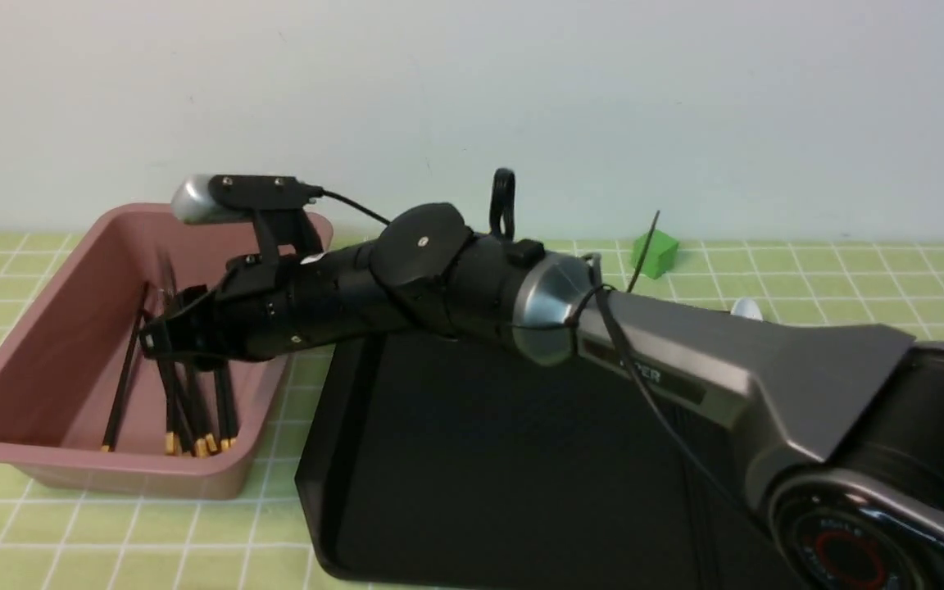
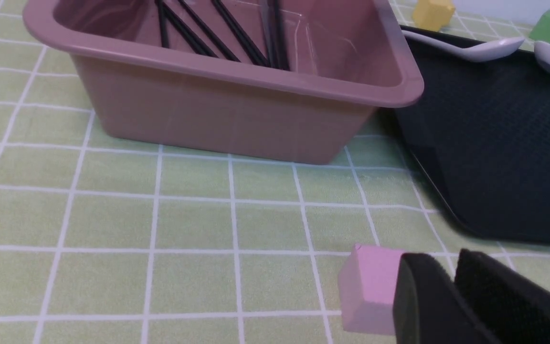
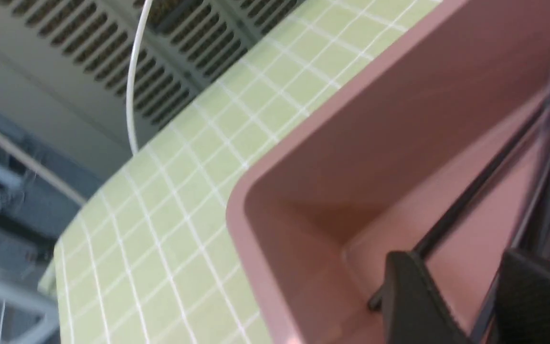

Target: On green tablecloth take chopsticks from black tray and put them in box.

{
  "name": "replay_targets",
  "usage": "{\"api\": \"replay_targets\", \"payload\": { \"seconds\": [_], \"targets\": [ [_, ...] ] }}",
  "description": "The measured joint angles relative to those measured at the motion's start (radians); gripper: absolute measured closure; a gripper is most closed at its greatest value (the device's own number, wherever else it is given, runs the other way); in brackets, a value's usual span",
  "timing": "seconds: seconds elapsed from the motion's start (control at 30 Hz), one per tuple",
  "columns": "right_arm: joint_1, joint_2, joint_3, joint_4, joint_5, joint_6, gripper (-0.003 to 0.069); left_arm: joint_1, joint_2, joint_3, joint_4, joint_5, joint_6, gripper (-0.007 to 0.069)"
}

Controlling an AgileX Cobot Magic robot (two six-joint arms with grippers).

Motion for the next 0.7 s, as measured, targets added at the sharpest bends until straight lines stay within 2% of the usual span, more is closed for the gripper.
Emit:
{"api": "replay_targets", "payload": {
  "seconds": [0.17,0.33,0.5,0.7],
  "targets": [
    [-0.057,-0.091,0.0,-0.17,0.222,0.116,0.0493,0.0,0.0,0.0,0.0,0.0,0.0,0.0508],
    [-0.143,-0.283,-0.002,-0.397,0.497,0.269,0.066,0.0,0.0,0.0,0.0,0.0,0.0,0.0503],
    [-0.23,-0.501,-0.004,-0.631,0.709,0.396,0.0671,0.0,0.0,0.0,0.0,0.0,0.0,0.0501],
    [-0.259,-0.788,0.13,-0.977,0.741,0.552,0.0664,0.0,0.0,0.0,0.0,0.0,0.001,0.0501]
  ]
}}
